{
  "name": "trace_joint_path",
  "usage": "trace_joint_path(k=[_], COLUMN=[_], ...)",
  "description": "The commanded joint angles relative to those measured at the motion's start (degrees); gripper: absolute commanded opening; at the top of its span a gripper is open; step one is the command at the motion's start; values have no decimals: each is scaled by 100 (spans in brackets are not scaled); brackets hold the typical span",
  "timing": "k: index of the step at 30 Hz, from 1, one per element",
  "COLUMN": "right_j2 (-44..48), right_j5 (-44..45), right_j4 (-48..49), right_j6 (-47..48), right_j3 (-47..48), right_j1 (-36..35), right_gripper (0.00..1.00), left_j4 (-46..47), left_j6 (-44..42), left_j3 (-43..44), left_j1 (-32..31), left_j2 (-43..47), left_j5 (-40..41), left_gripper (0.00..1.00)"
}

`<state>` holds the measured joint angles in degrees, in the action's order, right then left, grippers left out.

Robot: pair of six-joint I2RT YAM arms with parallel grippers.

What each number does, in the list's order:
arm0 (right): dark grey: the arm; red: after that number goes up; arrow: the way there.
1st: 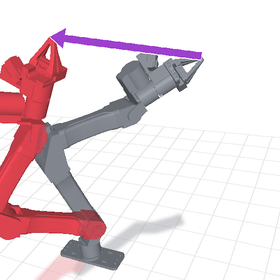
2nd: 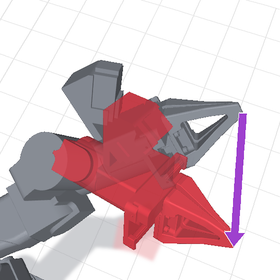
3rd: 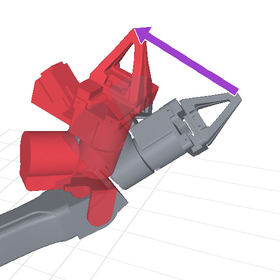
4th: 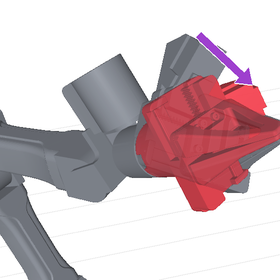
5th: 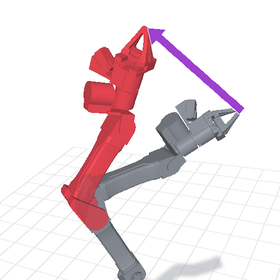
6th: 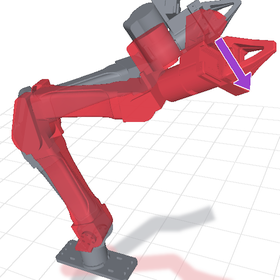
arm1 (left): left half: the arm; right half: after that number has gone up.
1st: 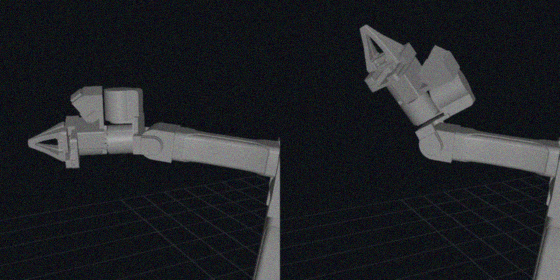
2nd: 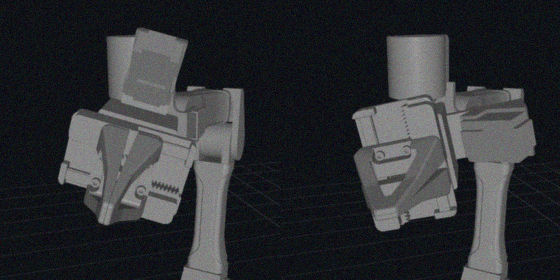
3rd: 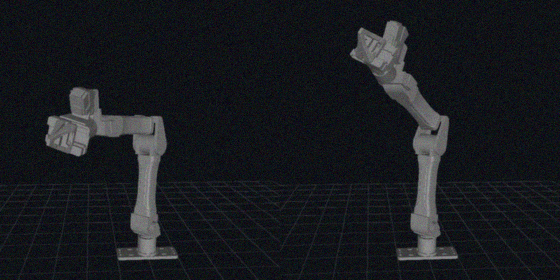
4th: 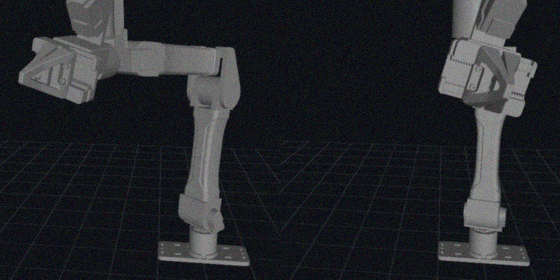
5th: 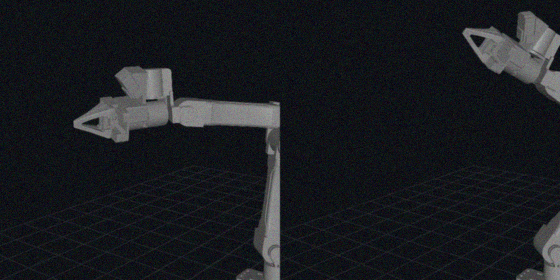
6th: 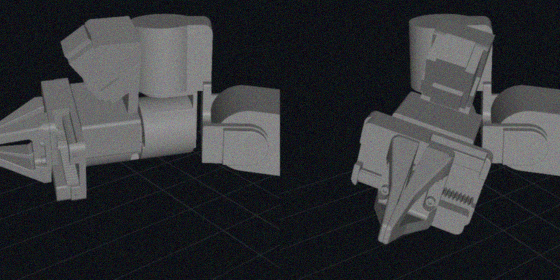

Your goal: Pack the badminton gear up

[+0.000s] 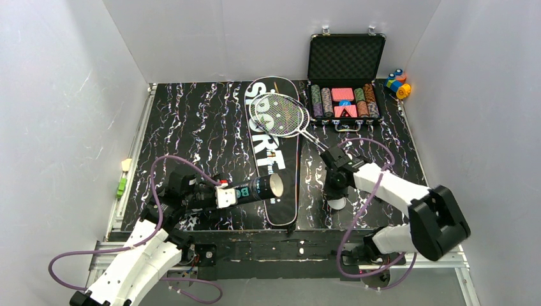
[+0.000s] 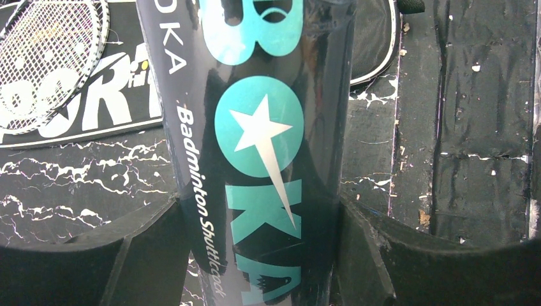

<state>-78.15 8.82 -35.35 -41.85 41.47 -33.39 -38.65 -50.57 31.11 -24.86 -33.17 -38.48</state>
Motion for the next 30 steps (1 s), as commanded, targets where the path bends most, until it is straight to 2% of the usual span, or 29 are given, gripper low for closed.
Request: trace_joint_path(k=[1, 5, 9, 14, 19, 21, 25, 30], right_j2=[892, 1618, 2129, 2545, 2669, 2636, 2571, 2291], right_j5=[-201, -907, -2214, -3566, -4423, -4714, -4723, -4901], right_j4=[-531, -863, -728, 76, 1074, 1548, 2170, 2811], right_j6=[177, 542, 870, 761, 390, 205, 53, -251], right_j3=[534, 1191, 1747, 2015, 1812, 1698, 1511, 1314], right_j1=[-58, -71, -85, -165, -271, -424, -839, -1031], right_gripper=[1, 1, 1, 1, 1, 1, 1, 1], left_j4=[-25, -26, 18, 68, 69, 77, 125, 156], left_j6=[8, -20, -8, 28, 29, 33, 90, 115], left_j3=[17, 8, -44, -97, -88, -80, -44, -1], left_j1=[16, 17, 16, 16, 14, 16, 17, 14], left_j2=[31, 14, 50, 67, 65, 50, 33, 32], left_j5=[-64, -72, -104, -140, -125, -129, -166, -196], left_gripper=[12, 12, 11, 11, 11, 11, 11, 11])
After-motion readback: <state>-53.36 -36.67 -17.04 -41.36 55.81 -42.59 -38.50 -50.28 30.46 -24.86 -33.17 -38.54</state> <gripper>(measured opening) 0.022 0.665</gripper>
